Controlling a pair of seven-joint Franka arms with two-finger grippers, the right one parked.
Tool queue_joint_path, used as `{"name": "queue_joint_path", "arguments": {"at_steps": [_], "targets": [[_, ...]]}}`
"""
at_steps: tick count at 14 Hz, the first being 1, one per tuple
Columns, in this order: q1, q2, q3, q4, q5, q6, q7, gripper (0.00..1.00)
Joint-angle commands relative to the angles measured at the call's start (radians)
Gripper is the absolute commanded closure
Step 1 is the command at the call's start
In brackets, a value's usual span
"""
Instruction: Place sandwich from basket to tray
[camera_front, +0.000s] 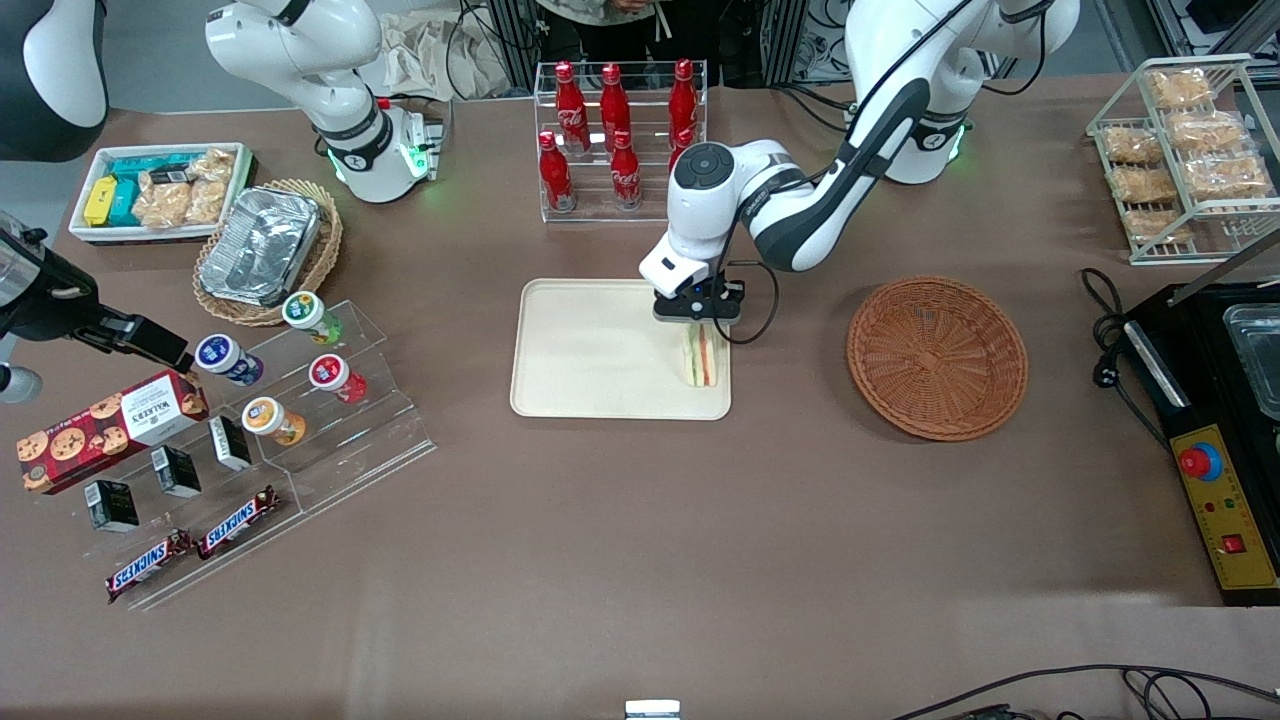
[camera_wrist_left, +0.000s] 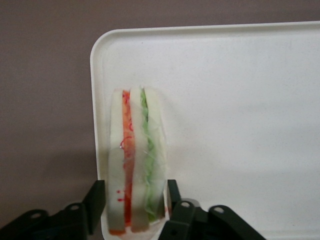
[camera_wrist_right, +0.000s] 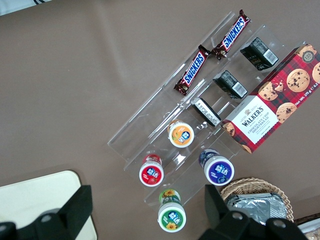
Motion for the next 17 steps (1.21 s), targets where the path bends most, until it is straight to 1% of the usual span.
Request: {"name": "queue_joint_path", "arguments": {"at_steps": [1, 2, 4, 6, 8, 9, 12, 16, 17], "targets": [[-0.004, -0.006, 0.005, 0.003, 0.027, 0.015, -0.025, 0.01], [0.003, -0.021, 0.005, 0.008, 0.025, -0.003, -0.025, 0.01], [0.009, -0.088, 0.002, 0.064, 0.002, -0.206, -0.027, 0.01], [0.036, -0.112, 0.002, 0.173, -0.045, -0.358, -0.01, 0.01], [0.062, -0.13, 0.002, 0.266, -0.045, -0.483, 0.001, 0.01], [0.091, -0.15, 0.002, 0.296, -0.045, -0.539, 0.024, 0.01], [0.209, -0.233, 0.002, 0.304, -0.05, -0.612, 0.143, 0.01], [0.373, -0.297, 0.002, 0.298, -0.053, -0.656, 0.359, 0.01], [0.413, -0.311, 0.001, 0.301, -0.074, -0.675, 0.442, 0.01]]}}
